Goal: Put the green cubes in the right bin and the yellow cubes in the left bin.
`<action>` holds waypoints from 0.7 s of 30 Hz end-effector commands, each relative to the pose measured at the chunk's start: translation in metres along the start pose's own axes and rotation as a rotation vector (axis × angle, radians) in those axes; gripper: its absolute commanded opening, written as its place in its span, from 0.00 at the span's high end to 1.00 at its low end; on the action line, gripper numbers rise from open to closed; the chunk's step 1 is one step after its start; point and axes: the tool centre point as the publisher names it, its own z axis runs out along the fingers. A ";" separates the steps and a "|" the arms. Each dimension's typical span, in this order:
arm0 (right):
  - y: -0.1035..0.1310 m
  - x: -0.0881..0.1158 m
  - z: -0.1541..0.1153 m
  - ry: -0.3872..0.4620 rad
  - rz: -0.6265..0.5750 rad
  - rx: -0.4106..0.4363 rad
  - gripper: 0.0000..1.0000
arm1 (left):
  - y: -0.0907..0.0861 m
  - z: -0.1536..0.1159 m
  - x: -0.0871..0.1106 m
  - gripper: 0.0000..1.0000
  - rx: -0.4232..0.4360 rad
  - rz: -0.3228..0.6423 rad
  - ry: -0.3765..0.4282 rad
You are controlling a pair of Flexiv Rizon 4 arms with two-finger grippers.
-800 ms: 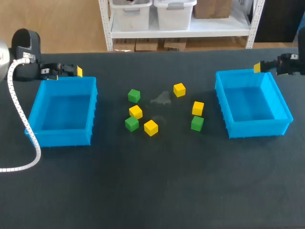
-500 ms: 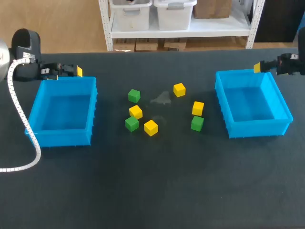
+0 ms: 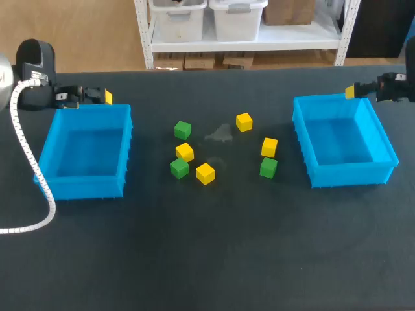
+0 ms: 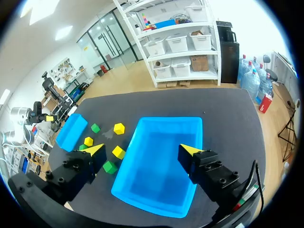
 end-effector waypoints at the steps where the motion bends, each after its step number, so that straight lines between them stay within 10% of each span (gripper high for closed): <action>1: 0.000 0.000 0.000 0.000 -0.001 0.001 0.00 | 0.002 0.000 0.001 0.00 0.007 0.001 -0.004; 21: 0.060 -0.019 0.018 0.121 -0.280 -0.015 0.00 | 0.002 0.000 0.001 0.00 0.007 0.001 -0.004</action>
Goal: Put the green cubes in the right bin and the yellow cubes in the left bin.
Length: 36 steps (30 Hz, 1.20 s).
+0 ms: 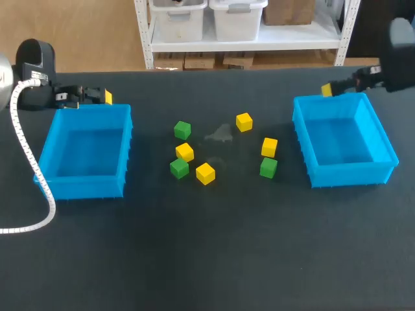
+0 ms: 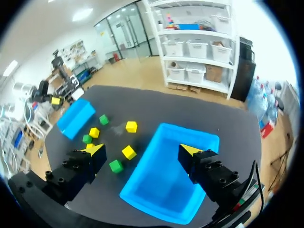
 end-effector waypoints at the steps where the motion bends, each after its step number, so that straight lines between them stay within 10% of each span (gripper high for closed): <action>1: 0.011 -0.010 0.004 0.067 -0.072 -0.003 0.00 | 0.002 0.000 0.001 0.00 0.007 0.001 -0.004; 36: 0.082 0.049 0.069 0.632 -0.760 -0.046 0.00 | 0.002 0.000 0.001 0.00 0.007 0.001 -0.004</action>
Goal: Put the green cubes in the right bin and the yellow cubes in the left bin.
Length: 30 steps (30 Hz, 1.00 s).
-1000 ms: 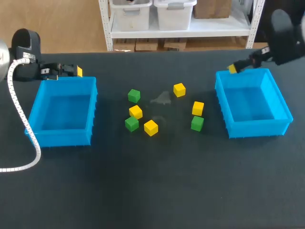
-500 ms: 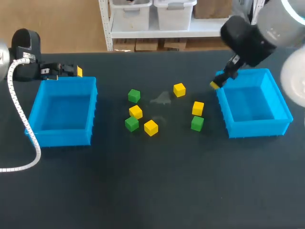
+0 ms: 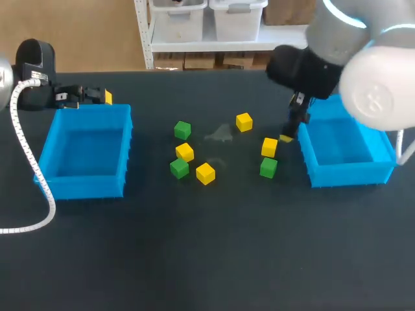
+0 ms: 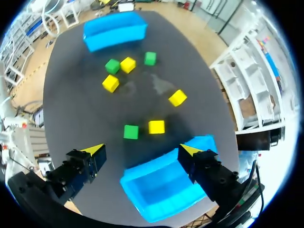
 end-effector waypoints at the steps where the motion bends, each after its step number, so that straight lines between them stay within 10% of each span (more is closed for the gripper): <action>1: 0.006 -0.004 0.014 0.042 -0.009 -0.013 0.00 | 0.002 0.000 0.001 0.00 0.007 0.001 -0.004; 30: 0.024 0.000 0.096 0.104 -0.010 -0.015 0.00 | 0.002 0.000 0.001 0.00 0.007 0.001 -0.004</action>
